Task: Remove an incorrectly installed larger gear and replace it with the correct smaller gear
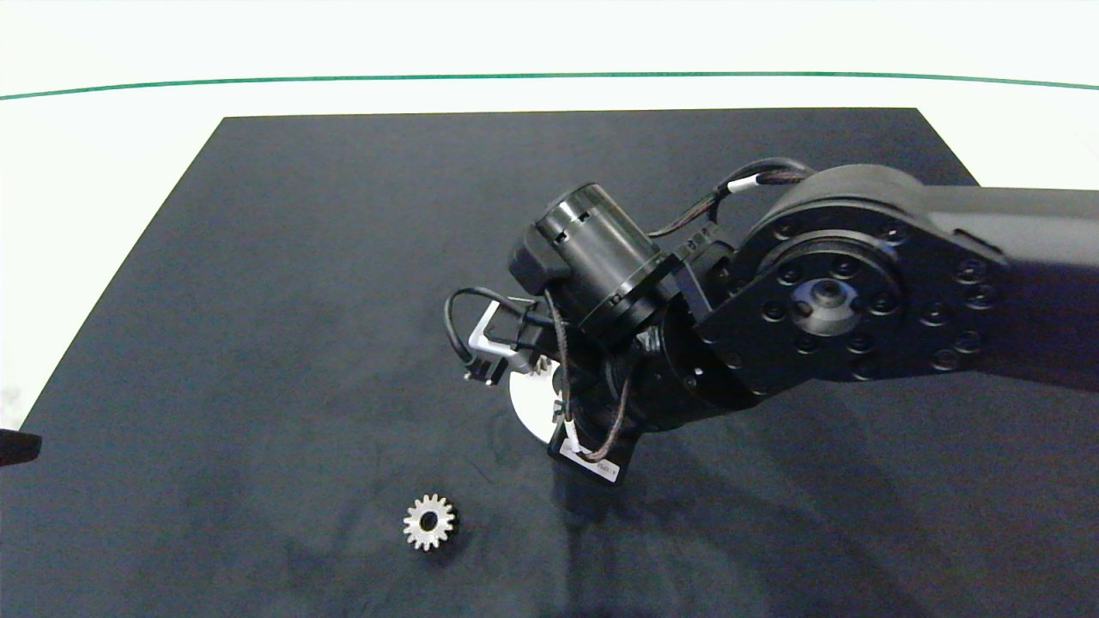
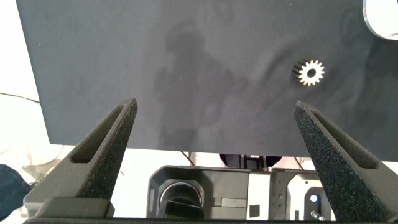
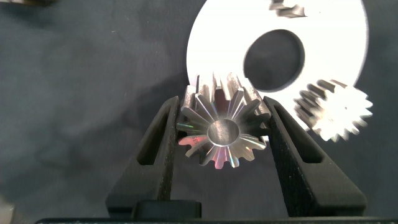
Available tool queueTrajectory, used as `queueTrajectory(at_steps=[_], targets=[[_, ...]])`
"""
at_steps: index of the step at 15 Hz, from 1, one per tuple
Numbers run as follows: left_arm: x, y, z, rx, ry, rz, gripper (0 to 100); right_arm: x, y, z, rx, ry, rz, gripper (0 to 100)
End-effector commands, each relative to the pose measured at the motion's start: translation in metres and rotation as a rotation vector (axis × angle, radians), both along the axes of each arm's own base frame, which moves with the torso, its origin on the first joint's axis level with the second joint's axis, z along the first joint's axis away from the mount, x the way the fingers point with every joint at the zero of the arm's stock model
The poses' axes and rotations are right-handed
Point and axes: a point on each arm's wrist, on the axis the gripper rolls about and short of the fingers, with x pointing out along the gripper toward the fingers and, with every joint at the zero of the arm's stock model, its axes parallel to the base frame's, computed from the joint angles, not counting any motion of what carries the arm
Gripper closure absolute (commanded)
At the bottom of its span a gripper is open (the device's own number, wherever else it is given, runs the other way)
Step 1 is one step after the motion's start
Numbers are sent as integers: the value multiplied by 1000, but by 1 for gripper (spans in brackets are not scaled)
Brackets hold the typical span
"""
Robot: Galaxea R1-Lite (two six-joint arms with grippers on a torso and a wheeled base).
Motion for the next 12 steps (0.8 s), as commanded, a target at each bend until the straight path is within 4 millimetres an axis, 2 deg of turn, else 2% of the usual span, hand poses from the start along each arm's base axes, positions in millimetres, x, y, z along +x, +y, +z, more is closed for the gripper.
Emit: queueTrajectory(at_steps=[1, 2, 5, 8, 12], targets=[[0, 0, 0, 1, 5, 2, 0, -21, -23, 25, 53, -16, -32, 99], [-1, 0, 0, 1, 5, 2, 0, -29, -34, 27, 46, -6, -35, 99], [-1, 0, 0, 0, 4, 2, 0, -44, -66, 14, -13, 47, -68, 99], [-1, 0, 0, 1, 5, 0, 0, -36, -94, -11, -31, 84, -172, 99], [-1, 0, 0, 1, 5, 0, 0, -35, -117, -48, -13, 79, -231, 99]])
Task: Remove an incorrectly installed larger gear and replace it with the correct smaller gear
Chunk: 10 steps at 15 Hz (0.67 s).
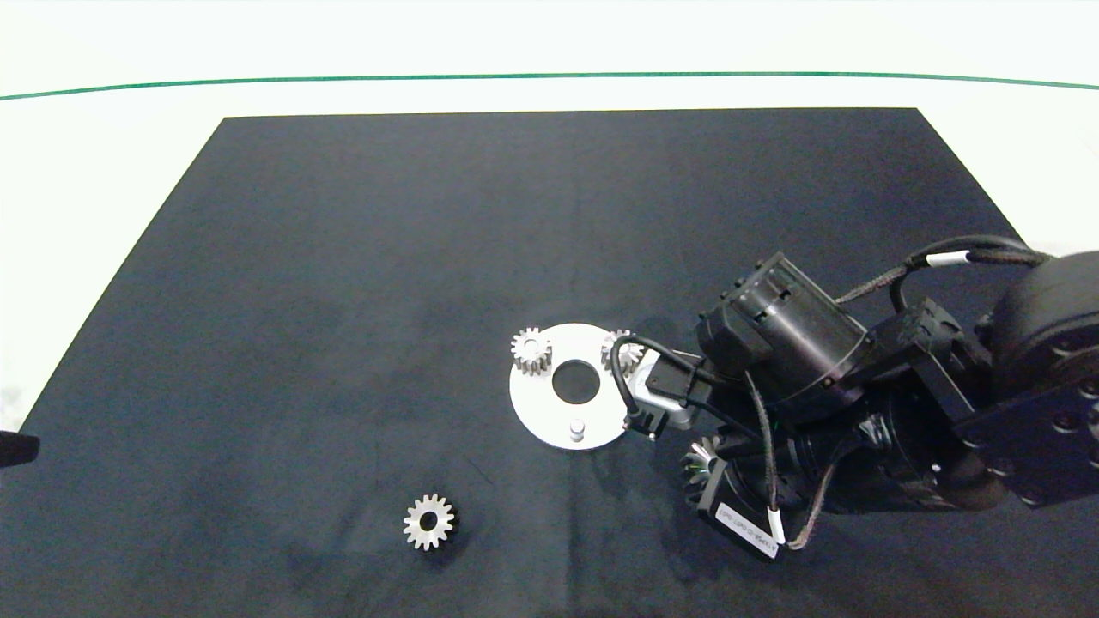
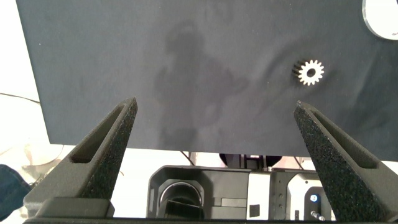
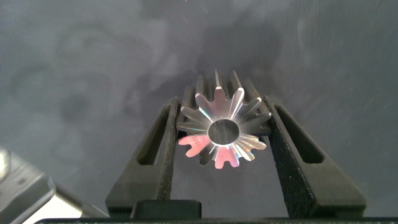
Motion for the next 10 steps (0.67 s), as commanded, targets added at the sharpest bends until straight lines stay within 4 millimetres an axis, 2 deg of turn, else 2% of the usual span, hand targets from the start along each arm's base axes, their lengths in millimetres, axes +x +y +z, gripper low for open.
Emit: queueTrajectory(at_steps=[1, 6, 10], targets=[[0, 0, -1, 1, 8, 2, 0, -6, -30, -23, -8, 12, -59, 99], [0, 0, -1, 2, 9, 1, 0, -2, -35, -35, 13, 46, -80, 99], [0, 0, -1, 1, 9, 3, 0, -4, -36, -35, 32, 44, -87, 99]])
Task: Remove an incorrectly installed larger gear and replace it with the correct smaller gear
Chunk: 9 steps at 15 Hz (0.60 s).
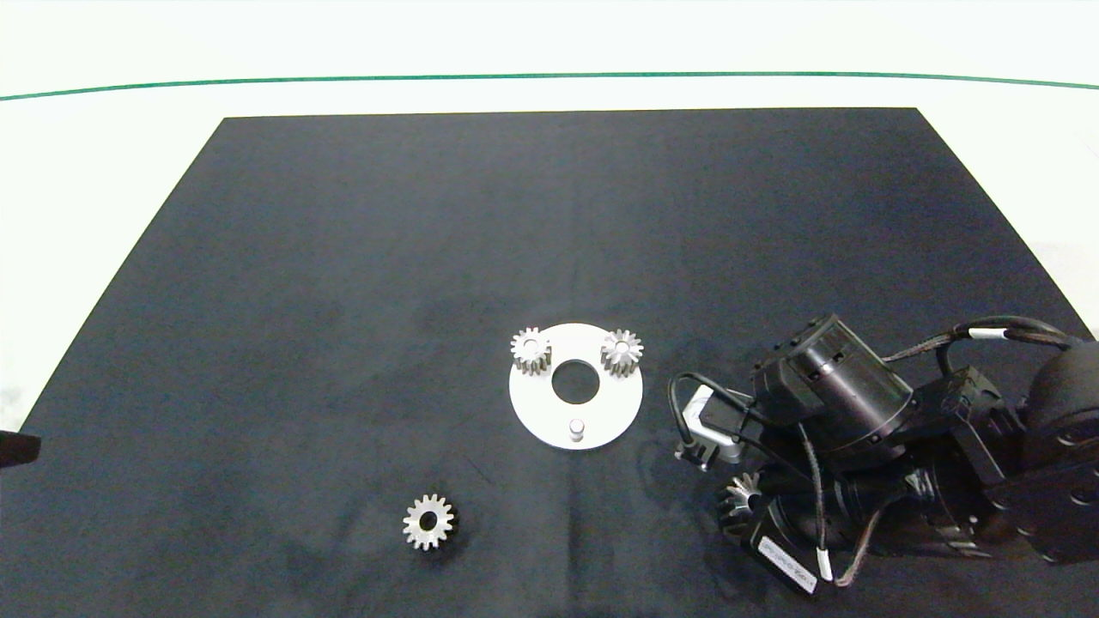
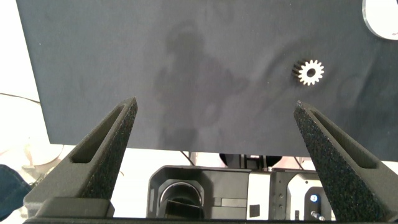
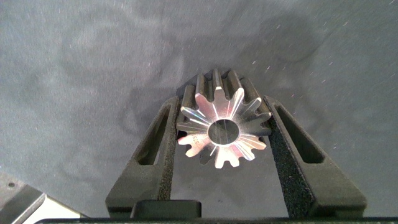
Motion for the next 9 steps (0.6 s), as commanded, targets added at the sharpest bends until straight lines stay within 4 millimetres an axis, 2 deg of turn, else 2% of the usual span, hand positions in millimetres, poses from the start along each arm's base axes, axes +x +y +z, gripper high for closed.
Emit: queueTrajectory(at_steps=[1, 6, 9], targets=[[0, 0, 0, 1, 7, 1, 0, -3, -2, 0, -6, 1, 2, 0], [3, -1, -2, 3, 22, 1, 0, -14, -6, 17, 37, -47, 14, 0], [8, -1, -4, 5, 38, 0, 0, -18, -5, 18, 65, -44, -9, 0]])
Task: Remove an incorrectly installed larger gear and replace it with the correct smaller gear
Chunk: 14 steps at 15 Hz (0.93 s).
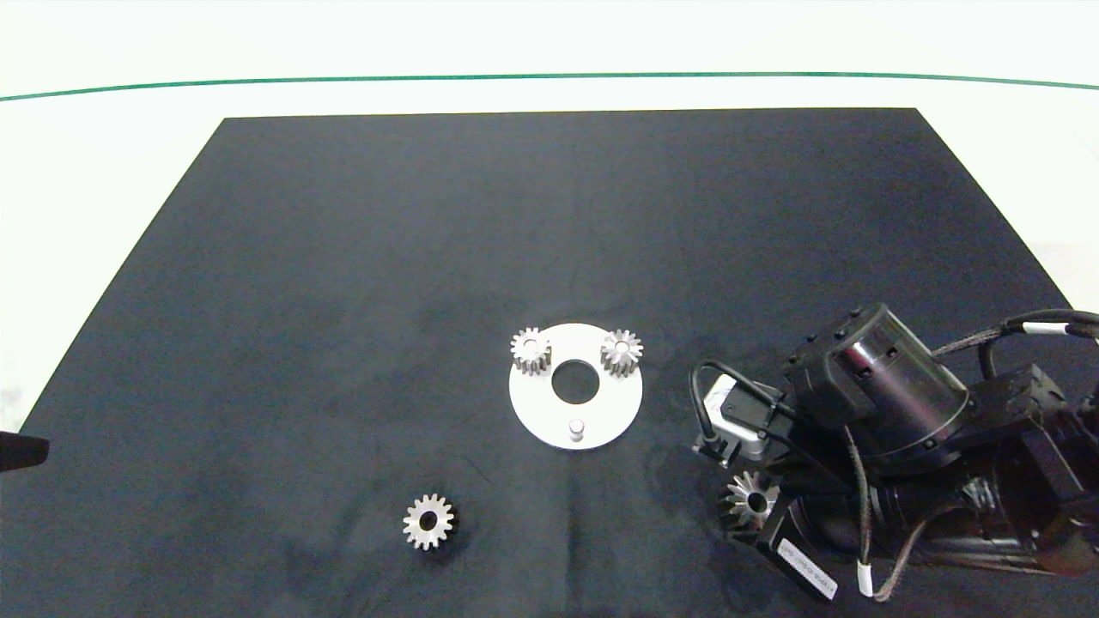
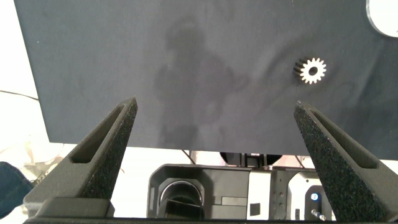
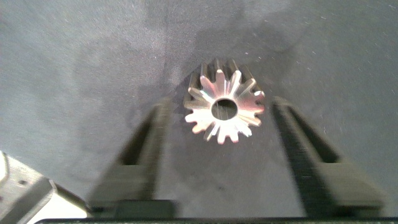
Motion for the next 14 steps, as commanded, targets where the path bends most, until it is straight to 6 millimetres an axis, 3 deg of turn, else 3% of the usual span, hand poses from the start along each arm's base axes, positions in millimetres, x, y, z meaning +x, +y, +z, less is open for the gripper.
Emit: queueTrajectory(at_steps=[1, 4, 7, 10, 12, 14], targets=[[5, -1, -2, 3, 24, 1, 0, -7, -1, 7, 35, -14, -10, 0], [25, -5, -10, 9, 96, -11, 0, -19, -29, 44, 183, -119, -124, 0], [58, -24, -36, 31, 208, -93, 0, 4, -70, 64, 219, -199, -332, 0], [78, -69, -61, -18, 220, -139, 0, 21, -96, 78, 217, -225, -476, 0], [88, -99, -90, 71, 184, -92, 0, 33, -111, 84, 216, -241, -555, 0], [91, -118, -100, 25, 160, -109, 0, 35, -122, 91, 222, -264, -602, 0]])
